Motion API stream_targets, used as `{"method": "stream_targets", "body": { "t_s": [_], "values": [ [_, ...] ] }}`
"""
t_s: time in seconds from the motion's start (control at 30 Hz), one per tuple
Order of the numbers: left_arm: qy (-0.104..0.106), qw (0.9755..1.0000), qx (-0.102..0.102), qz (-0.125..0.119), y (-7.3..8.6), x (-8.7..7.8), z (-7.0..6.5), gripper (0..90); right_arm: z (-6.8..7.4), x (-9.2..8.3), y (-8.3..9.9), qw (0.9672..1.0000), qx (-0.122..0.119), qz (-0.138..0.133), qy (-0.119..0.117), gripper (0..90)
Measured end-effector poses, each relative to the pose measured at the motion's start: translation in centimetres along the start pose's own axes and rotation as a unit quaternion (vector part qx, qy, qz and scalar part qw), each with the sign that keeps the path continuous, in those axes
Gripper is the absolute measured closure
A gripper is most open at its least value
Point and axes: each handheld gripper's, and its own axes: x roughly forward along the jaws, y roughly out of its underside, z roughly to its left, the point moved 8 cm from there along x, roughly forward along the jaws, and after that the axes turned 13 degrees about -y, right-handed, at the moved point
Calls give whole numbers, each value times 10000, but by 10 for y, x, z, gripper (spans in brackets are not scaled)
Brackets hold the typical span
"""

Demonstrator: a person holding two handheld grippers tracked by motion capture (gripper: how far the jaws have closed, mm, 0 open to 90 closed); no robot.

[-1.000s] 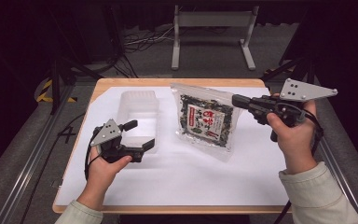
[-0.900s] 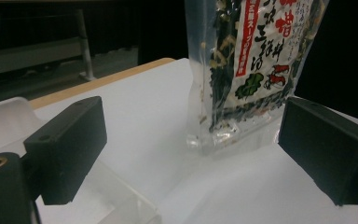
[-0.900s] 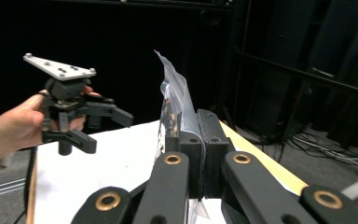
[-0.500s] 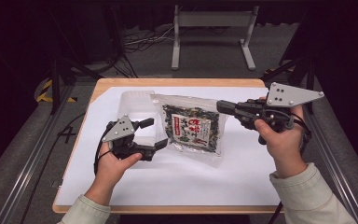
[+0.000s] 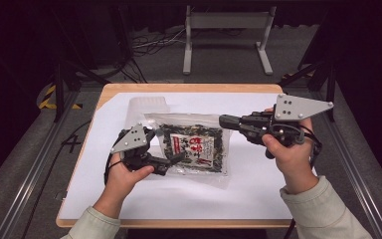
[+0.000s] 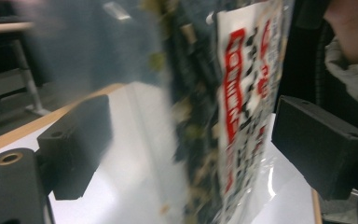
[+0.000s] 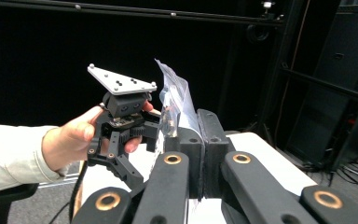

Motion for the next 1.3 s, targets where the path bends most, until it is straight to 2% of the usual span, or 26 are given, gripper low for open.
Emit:
{"method": "stream_targets", "body": {
  "t_s": [0.07, 0.17, 0.23, 0.3, 0.37, 0.47, 0.6, 0.77, 0.8, 0.93, 0.97, 1.0, 1.03, 1.07, 1.13, 1.2, 1.3],
  "values": [
    [53, 9999, 112, 12, 1, 2, -4, 134, 0, 2, 1, 10000, 17, -17, -39, 900],
    [16, 9998, 211, 6, 1, 2, -5, 130, -1, 4, 2, 9999, 74, -83, -115, 900],
    [56, 9997, 209, -58, 1, 1, -5, 155, -2, 3, 3, 9997, 116, -155, -131, 900],
    [37, 9995, 290, -100, 0, 0, -5, 237, -4, 3, 3, 9995, 171, -241, -144, 900],
    [113, 9995, 272, -92, 0, -2, -7, 284, -5, 3, 6, 9993, 205, -292, -138, 900],
    [156, 9990, 419, -83, -1, -4, -8, 404, -7, 4, 8, 9989, 249, -355, -157, 900],
    [381, 9982, 450, -66, -2, -6, -13, 555, -8, 5, 10, 9992, 198, -341, -104, 900],
    [471, 9980, 419, -10, -3, -9, -15, 595, -8, 4, 10, 9993, 154, -324, -61, 898],
    [462, 9979, 464, -11, -3, -9, -15, 602, -8, 4, 10, 9994, 152, -312, -57, 892],
    [459, 9977, 477, -147, -7, -12, -16, 660, -11, 4, 11, 9996, 123, -254, 39, 790],
    [599, 9977, 245, -201, -10, -14, -18, 688, -12, 4, 12, 9996, 99, -245, 81, 744],
    [462, 9981, 332, -226, -11, -15, -16, 718, -13, 3, 12, 9996, 67, -210, 156, 702],
    [462, 9981, 332, -226, -11, -15, -16, 718, -13, 3, 12, 9996, 67, -210, 156, 702],
    [405, 9981, 416, -219, -12, -15, -15, 718, -13, 3, 12, 9996, 88, -248, 125, 685],
    [396, 9981, 406, -223, -14, -16, -14, 719, -13, 3, 13, 9996, 74, -196, 173, 617],
    [417, 9981, 395, -226, -14, -15, -15, 719, -13, 2, 13, 9996, 69, -192, 187, 597],
    [409, 9982, 377, -227, -15, -15, -15, 719, -14, -1, 13, 9993, 26, -186, 309, 510]
  ]
}}
